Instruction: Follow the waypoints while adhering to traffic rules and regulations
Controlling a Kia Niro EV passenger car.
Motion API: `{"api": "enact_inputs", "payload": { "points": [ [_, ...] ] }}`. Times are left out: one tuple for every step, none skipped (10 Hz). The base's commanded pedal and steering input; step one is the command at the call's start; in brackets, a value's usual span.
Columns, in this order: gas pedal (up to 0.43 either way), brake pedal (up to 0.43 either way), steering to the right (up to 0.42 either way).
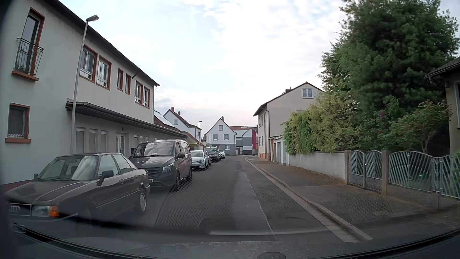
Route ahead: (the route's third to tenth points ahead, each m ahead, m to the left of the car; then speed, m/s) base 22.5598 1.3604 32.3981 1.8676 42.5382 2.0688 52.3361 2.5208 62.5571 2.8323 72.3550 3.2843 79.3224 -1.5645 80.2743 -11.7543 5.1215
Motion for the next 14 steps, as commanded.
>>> {"api": "enact_inputs", "payload": {
  "points": [
    [0.26, 0.0, -0.063],
    [0.26, 0.0, -0.056],
    [0.26, 0.0, -0.049],
    [0.26, 0.0, -0.04],
    [0.26, 0.0, -0.033],
    [0.26, 0.0, -0.027],
    [0.26, 0.0, -0.018],
    [0.26, 0.0, -0.011],
    [0.26, 0.0, -0.008],
    [0.26, 0.0, -0.008],
    [0.26, 0.0, -0.007],
    [0.26, 0.0, -0.007],
    [0.248, 0.0, -0.008],
    [0.248, 0.0, -0.007]
  ]
}}
